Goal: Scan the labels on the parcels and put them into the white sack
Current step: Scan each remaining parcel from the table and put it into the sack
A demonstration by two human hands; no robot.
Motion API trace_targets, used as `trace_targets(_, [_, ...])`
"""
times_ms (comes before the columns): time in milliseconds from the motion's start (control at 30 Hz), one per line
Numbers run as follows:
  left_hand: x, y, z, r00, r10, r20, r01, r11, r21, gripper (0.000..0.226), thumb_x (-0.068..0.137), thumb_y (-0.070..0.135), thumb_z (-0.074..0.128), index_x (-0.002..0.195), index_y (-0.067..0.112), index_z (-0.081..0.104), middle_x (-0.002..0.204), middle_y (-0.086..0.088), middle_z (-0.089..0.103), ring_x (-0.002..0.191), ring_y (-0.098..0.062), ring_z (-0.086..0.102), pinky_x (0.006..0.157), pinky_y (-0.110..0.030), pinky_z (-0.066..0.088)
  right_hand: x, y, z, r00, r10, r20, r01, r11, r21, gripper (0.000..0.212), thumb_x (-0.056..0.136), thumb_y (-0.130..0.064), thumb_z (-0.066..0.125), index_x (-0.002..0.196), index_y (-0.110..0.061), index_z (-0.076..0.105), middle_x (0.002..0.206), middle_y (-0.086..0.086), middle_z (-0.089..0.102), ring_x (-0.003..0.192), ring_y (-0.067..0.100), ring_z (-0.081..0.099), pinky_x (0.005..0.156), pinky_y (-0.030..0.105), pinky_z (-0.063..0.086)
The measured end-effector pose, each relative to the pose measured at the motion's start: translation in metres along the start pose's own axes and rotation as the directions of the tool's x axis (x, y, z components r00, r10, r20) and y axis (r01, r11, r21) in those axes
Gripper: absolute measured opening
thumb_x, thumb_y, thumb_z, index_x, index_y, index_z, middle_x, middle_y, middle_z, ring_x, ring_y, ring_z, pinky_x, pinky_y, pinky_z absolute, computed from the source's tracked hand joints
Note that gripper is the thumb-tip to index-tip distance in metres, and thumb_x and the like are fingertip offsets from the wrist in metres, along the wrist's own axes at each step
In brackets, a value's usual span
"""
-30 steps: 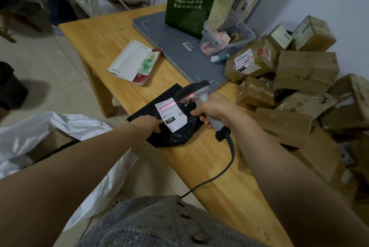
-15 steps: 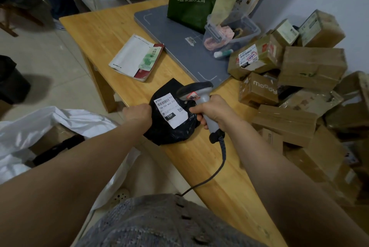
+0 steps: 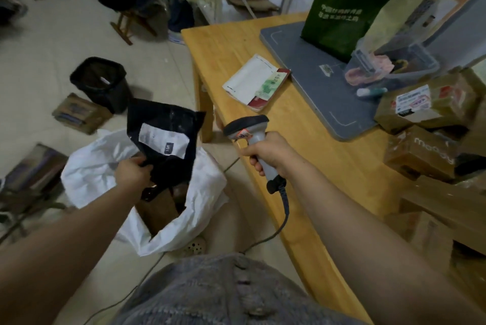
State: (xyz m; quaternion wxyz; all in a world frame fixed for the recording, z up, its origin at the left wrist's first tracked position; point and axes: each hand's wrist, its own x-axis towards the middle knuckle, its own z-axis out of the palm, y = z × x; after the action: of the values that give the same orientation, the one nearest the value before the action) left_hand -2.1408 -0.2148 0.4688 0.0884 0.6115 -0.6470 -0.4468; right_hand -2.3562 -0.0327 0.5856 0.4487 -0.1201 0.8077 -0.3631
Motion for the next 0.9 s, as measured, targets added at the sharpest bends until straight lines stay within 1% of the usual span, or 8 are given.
trace_targets(133, [0.004, -0.031, -0.024, 0.999, 0.005, -0.046, 0.001, 0.989, 0.147, 0.024, 0.089, -0.002, 0.056, 0.109, -0.003, 0.069, 0.103, -0.026, 0.068, 0.089, -0.042, 0.064, 0.080, -0.046, 0.053, 0.006, -0.009, 0.028, 0.999, -0.013, 0.041, 0.015, 0.999, -0.034, 0.022, 0.083, -0.007, 0.069, 0.068, -0.006, 0.053, 0.043, 0.005, 0.051, 0.032, 0.015, 0.043, 0.038, 0.023, 0.040])
trace_targets(233, [0.010, -0.049, -0.035, 0.998, -0.054, -0.034, 0.059, 0.979, 0.195, 0.024, 0.090, -0.001, 0.056, 0.111, -0.004, 0.067, 0.103, -0.028, 0.066, 0.085, -0.044, 0.063, 0.069, -0.041, 0.050, 0.008, -0.012, 0.039, 0.999, -0.004, 0.045, 0.006, 0.999, -0.043, 0.022, 0.082, -0.008, 0.070, 0.068, -0.005, 0.053, 0.044, 0.005, 0.051, 0.032, 0.015, 0.044, 0.038, 0.024, 0.040])
trace_targets(300, [0.016, -0.057, -0.038, 0.997, -0.073, -0.020, 0.076, 0.976, 0.204, 0.025, 0.090, 0.000, 0.057, 0.113, -0.004, 0.067, 0.107, -0.028, 0.065, 0.088, -0.043, 0.061, 0.073, -0.040, 0.048, 0.008, -0.010, 0.041, 0.999, 0.017, 0.039, -0.016, 0.999, -0.036, 0.021, 0.083, -0.008, 0.070, 0.070, -0.005, 0.054, 0.046, 0.006, 0.051, 0.032, 0.015, 0.044, 0.038, 0.023, 0.040])
trace_targets(433, [0.028, -0.065, -0.033, 0.992, -0.122, 0.015, 0.117, 0.975, 0.187, 0.021, 0.090, 0.002, 0.055, 0.106, -0.007, 0.067, 0.088, -0.027, 0.064, 0.066, -0.035, 0.055, 0.068, -0.039, 0.048, 0.004, 0.000, 0.036, 0.998, 0.068, 0.009, -0.068, 0.998, 0.000, 0.020, 0.084, -0.008, 0.069, 0.071, -0.006, 0.053, 0.046, 0.004, 0.050, 0.034, 0.014, 0.044, 0.038, 0.023, 0.039])
trace_targets(567, [0.036, -0.056, -0.018, 0.976, -0.186, 0.115, 0.132, 0.921, 0.367, 0.024, 0.094, 0.003, 0.049, 0.111, -0.012, 0.057, 0.109, -0.033, 0.059, 0.099, -0.046, 0.059, 0.091, -0.051, 0.049, -0.001, 0.009, 0.026, 0.993, 0.111, -0.045, -0.109, 0.993, 0.037, 0.016, 0.084, -0.009, 0.070, 0.077, -0.006, 0.056, 0.054, 0.007, 0.052, 0.038, 0.015, 0.045, 0.042, 0.026, 0.041])
trace_targets(667, [0.027, -0.024, 0.007, 0.969, -0.132, 0.208, 0.007, 0.859, 0.511, 0.023, 0.096, 0.009, 0.049, 0.108, -0.008, 0.056, 0.110, -0.029, 0.058, 0.100, -0.043, 0.056, 0.089, -0.048, 0.049, -0.007, 0.018, 0.016, 0.985, 0.142, -0.097, -0.132, 0.986, 0.096, 0.017, 0.084, -0.007, 0.070, 0.075, -0.005, 0.055, 0.055, 0.008, 0.051, 0.039, 0.017, 0.044, 0.043, 0.027, 0.040])
trace_targets(733, [0.014, 0.008, 0.031, 0.965, -0.004, 0.264, -0.149, 0.819, 0.555, 0.024, 0.097, 0.012, 0.047, 0.111, -0.005, 0.055, 0.109, -0.025, 0.058, 0.099, -0.039, 0.057, 0.082, -0.045, 0.048, -0.012, 0.025, 0.007, 0.979, 0.160, -0.130, -0.141, 0.980, 0.141, 0.018, 0.083, -0.007, 0.070, 0.074, -0.005, 0.056, 0.055, 0.009, 0.051, 0.041, 0.018, 0.044, 0.044, 0.028, 0.039])
trace_targets(900, [-0.037, 0.081, 0.099, 0.809, 0.404, 0.427, -0.565, 0.735, 0.375, 0.045, 0.094, 0.013, 0.050, 0.138, 0.005, 0.044, 0.136, -0.020, 0.046, 0.123, -0.035, 0.046, 0.098, -0.044, 0.042, -0.032, 0.051, -0.022, 0.951, 0.199, -0.237, -0.131, 0.953, 0.275, 0.016, 0.083, -0.005, 0.070, 0.078, -0.004, 0.055, 0.055, 0.009, 0.051, 0.039, 0.017, 0.045, 0.043, 0.027, 0.039])
